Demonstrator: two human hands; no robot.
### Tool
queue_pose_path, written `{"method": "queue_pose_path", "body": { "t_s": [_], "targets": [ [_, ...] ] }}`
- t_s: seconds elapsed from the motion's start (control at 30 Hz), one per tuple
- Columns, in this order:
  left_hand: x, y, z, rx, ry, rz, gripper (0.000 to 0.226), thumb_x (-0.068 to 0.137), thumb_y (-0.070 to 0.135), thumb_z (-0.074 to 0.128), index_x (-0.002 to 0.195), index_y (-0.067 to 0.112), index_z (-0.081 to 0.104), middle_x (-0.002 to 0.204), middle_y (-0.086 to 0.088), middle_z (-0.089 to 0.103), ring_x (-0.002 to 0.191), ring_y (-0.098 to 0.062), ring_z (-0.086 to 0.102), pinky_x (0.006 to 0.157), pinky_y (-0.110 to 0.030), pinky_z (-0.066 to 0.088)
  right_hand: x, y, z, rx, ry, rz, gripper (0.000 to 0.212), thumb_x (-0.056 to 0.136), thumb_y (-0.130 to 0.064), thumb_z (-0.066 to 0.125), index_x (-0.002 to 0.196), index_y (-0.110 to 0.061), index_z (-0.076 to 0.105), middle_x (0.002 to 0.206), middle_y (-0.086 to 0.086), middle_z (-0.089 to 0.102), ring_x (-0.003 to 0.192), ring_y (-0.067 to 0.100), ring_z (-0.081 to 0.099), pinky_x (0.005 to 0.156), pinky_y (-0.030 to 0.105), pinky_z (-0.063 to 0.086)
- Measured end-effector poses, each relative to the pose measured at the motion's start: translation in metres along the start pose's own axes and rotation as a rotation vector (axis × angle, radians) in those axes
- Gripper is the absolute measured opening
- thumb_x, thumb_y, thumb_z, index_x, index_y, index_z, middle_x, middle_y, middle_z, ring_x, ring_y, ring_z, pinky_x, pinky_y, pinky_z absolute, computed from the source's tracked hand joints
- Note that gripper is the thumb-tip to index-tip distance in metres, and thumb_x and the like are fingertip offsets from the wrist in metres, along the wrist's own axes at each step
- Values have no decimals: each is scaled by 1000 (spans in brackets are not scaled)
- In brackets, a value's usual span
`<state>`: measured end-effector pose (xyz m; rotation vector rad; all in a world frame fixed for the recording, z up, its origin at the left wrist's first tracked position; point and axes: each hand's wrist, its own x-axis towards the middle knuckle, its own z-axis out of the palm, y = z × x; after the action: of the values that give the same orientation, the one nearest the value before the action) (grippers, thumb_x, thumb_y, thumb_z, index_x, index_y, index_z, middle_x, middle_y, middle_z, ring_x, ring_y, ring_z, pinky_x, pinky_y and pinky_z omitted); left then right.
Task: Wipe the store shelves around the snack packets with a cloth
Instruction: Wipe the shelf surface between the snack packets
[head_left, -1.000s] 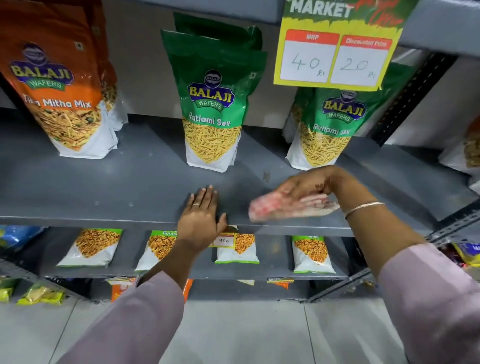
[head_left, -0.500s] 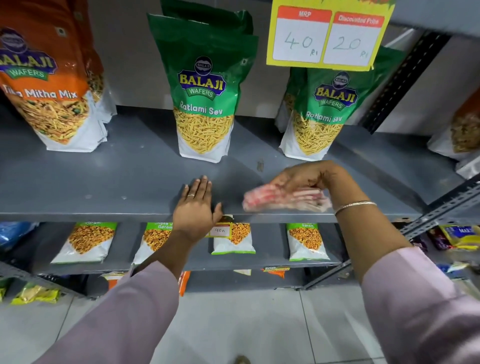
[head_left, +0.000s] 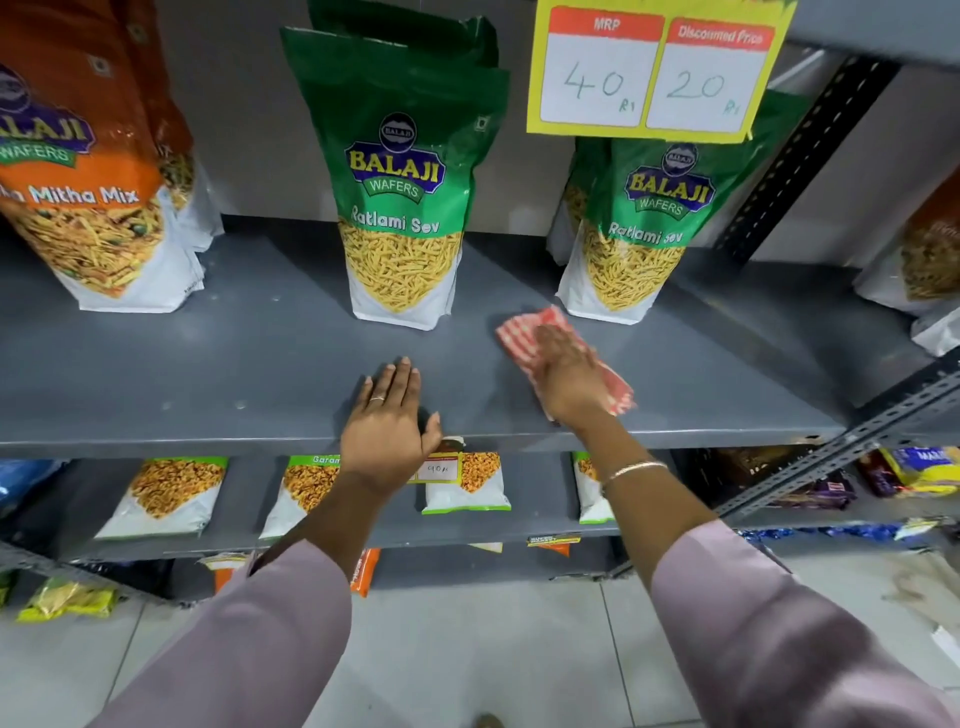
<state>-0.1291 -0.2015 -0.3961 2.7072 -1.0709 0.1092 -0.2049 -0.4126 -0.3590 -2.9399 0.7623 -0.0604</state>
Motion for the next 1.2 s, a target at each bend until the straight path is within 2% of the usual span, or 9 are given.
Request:
{"method": "queue_pose_path", "body": {
  "t_s": [0.17, 0.3, 0.4, 0.53, 0.67, 0.73, 0.83, 0.97, 1.2],
  "targets": [
    [1, 1, 0, -22, -8, -6, 69, 79, 40, 26, 123, -5, 55, 132, -22, 52, 122, -35, 50, 104, -49, 33, -2, 14, -7, 72, -1, 515, 64, 98, -15, 32, 154, -15, 1, 163, 5, -4, 150, 24, -2, 123, 45, 8],
    [1, -1, 1, 1, -16, 0, 65, 78, 38, 32, 117, -6, 60, 125, -23, 58, 114, -36, 57, 98, -53, 39, 4, -56, 17, 44, 36, 147, 67, 96, -6, 32, 153, -21, 0, 162, -1, -6, 150, 22, 9, 122, 40, 21],
    [1, -1, 0, 18, -11, 11, 66, 79, 39, 32, 117, -6, 60, 124, -23, 59, 114, -36, 57, 98, -53, 39, 3, -72, 22, 52, -23, -102, 58, 102, -17, 31, 153, -23, 5, 162, -6, 0, 150, 16, 5, 124, 36, 11],
    [1, -1, -1, 0, -20, 4, 65, 78, 38, 31, 116, -6, 61, 124, -22, 59, 113, -35, 58, 97, -53, 40, 11, -18, 19, -8, 58, 49, 61, 97, -7, 33, 153, -22, 14, 162, -2, 7, 147, 21, 21, 122, 37, 23],
    [1, -2, 0, -12, -20, 14, 66, 79, 38, 31, 116, -7, 61, 124, -23, 59, 113, -36, 57, 96, -55, 40, 2, 41, 6, 51, 132, 494, 60, 93, -22, 12, 153, -20, 14, 162, 1, 3, 149, 24, 13, 123, 44, 16],
    [0, -2, -1, -15, -30, 16, 66, 79, 38, 31, 117, -7, 60, 124, -23, 59, 114, -36, 57, 97, -54, 39, 1, 30, 5, 94, 87, 580, 59, 96, -18, 24, 153, -15, 11, 162, 2, 7, 149, 24, 10, 121, 44, 15],
    [0, -2, -2, -25, -35, 17, 67, 79, 39, 30, 117, -7, 60, 125, -23, 58, 115, -36, 56, 98, -53, 38, 3, -24, 11, 131, 96, 382, 61, 96, -13, 34, 153, -14, 13, 162, 4, 10, 148, 26, 15, 119, 42, 26],
    [0, -1, -4, -35, -34, 16, 66, 79, 38, 31, 116, -8, 60, 123, -25, 59, 114, -37, 57, 97, -52, 41, 2, -66, 17, 107, -28, 25, 53, 101, -22, 31, 152, -20, 15, 162, -1, 10, 150, 17, 8, 124, 39, 10],
    [-3, -4, -5, -3, -38, 27, 65, 82, 39, 30, 117, -7, 60, 125, -23, 59, 114, -37, 57, 97, -53, 41, 7, 32, 15, 2, 30, 184, 63, 92, -15, 19, 153, -23, 6, 162, -2, -3, 150, 23, -3, 124, 42, 9]
  ]
}}
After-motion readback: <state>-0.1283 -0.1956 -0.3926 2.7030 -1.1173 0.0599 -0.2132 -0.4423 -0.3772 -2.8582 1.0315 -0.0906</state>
